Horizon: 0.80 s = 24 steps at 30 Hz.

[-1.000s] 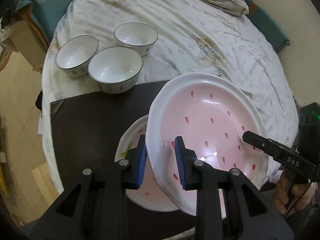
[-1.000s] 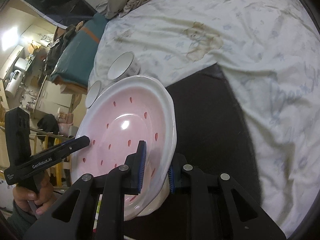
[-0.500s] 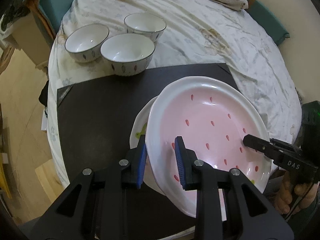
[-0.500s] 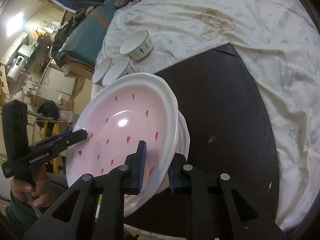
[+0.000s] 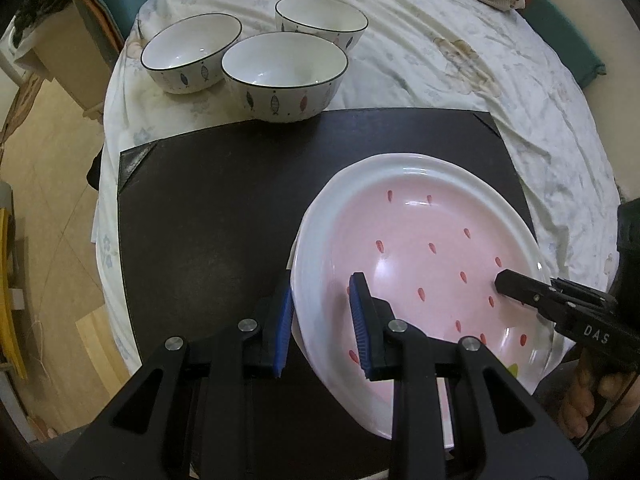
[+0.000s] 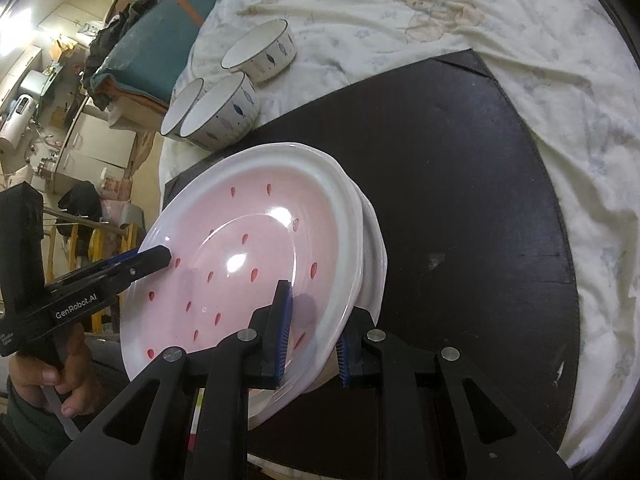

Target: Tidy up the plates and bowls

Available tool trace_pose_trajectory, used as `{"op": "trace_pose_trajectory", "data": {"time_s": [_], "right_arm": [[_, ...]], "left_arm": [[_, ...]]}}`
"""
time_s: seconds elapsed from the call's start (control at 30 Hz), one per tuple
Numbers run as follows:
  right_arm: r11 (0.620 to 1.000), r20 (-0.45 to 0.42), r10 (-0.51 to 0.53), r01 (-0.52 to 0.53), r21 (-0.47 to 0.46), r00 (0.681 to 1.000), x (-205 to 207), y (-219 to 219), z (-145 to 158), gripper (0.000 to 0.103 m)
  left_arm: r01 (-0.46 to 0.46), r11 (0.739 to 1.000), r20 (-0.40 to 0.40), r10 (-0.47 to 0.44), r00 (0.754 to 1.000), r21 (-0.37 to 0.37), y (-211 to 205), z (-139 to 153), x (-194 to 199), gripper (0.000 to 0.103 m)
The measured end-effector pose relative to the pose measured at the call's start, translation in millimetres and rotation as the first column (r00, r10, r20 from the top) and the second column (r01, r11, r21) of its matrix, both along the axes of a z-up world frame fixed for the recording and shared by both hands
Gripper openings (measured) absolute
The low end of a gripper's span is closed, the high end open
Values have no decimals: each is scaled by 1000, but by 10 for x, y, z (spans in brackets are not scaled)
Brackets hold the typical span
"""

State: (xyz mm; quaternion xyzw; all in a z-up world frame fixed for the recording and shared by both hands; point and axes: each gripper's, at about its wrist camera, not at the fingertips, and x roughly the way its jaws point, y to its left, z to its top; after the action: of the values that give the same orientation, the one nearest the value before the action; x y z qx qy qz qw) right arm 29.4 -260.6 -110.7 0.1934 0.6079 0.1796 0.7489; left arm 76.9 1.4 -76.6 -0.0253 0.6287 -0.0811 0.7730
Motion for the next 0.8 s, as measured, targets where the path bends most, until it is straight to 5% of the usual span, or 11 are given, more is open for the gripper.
{"op": "trace_pose_trajectory", "data": {"time_s": [0.47, 0.8], "right_arm": [[1000, -101, -2, 2, 7, 995, 113, 16, -266, 23], [999, -117, 43, -44, -7, 992, 80, 140, -311, 24]], "left_arm": [[-5, 998, -59, 8, 998, 55, 3, -230, 14, 23], [36, 986, -22, -33, 999, 162, -72, -230, -21, 23]]}}
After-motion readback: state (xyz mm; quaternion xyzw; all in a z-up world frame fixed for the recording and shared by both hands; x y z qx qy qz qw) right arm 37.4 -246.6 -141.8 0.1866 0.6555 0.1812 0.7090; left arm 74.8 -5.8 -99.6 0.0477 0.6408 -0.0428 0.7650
